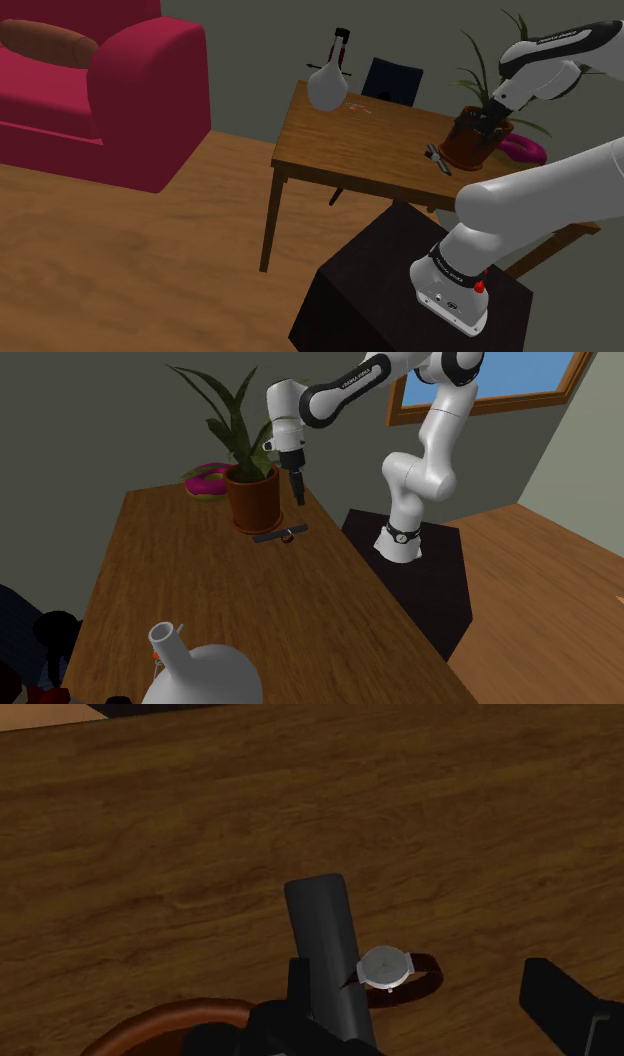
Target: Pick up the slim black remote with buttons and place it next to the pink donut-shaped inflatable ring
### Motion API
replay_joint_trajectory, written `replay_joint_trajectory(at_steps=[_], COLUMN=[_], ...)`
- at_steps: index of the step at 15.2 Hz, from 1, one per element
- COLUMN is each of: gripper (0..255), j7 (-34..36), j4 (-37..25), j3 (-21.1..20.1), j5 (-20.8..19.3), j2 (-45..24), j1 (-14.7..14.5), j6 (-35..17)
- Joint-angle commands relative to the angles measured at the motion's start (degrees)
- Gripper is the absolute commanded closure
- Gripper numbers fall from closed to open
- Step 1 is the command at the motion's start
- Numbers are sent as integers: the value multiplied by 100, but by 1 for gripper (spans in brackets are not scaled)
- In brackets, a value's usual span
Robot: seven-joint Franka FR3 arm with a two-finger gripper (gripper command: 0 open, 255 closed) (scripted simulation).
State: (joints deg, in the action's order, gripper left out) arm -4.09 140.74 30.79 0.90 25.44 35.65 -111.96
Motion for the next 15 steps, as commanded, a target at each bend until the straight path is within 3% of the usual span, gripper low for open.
replay_joint_trajectory(at_steps=[1,5,15], gripper=[0,0,0], j7=[103,329,204], j4=[463,1320,1625], j3=[-35,-83,118], j5=[-177,-549,-403], j2=[60,99,-357], j1=[116,374,158], j6=[-528,-1543,-2293])
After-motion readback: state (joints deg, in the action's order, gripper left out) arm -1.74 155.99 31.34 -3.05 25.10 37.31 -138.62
